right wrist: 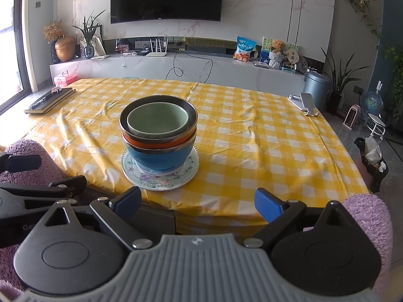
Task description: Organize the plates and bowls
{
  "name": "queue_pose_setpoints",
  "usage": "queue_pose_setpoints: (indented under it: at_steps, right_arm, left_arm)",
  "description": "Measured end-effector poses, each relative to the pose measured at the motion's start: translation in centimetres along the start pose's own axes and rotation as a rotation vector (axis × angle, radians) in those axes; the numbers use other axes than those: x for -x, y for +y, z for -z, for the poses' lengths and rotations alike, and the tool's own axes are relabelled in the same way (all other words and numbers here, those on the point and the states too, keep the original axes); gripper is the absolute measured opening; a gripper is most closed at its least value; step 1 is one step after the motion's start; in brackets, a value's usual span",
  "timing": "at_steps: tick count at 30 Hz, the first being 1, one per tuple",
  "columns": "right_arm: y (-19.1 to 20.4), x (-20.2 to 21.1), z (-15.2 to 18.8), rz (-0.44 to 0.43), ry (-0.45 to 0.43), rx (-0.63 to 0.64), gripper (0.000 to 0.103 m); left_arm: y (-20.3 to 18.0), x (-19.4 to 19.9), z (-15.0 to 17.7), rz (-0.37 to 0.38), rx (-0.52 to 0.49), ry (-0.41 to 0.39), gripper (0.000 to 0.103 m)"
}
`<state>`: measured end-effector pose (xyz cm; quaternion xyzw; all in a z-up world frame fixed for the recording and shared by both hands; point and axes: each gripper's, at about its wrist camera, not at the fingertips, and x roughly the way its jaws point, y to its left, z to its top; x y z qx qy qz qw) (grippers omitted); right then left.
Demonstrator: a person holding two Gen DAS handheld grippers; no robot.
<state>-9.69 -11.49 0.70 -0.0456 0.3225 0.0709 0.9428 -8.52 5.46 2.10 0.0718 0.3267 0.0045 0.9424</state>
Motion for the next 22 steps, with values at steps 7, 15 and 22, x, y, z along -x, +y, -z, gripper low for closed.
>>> queue_pose_setpoints:
  at_steps: [7, 15, 22]
  right_arm:
    - [0.10, 0.01, 0.02, 0.001, 0.002, -0.003, 0.096]
    - [0.12, 0.02, 0.02, 0.001, 0.002, -0.003, 0.096]
    - [0.06, -0.03, 0.14, 0.002, 0.005, -0.007, 0.096]
  left_arm:
    - [0.19, 0.08, 0.12, 0.004, 0.002, -0.007, 0.087]
    - [0.22, 0.11, 0.13, 0.004, 0.003, -0.006, 0.087]
    - [0.32, 0.35, 0.01, 0.006, 0.004, -0.016, 0.087]
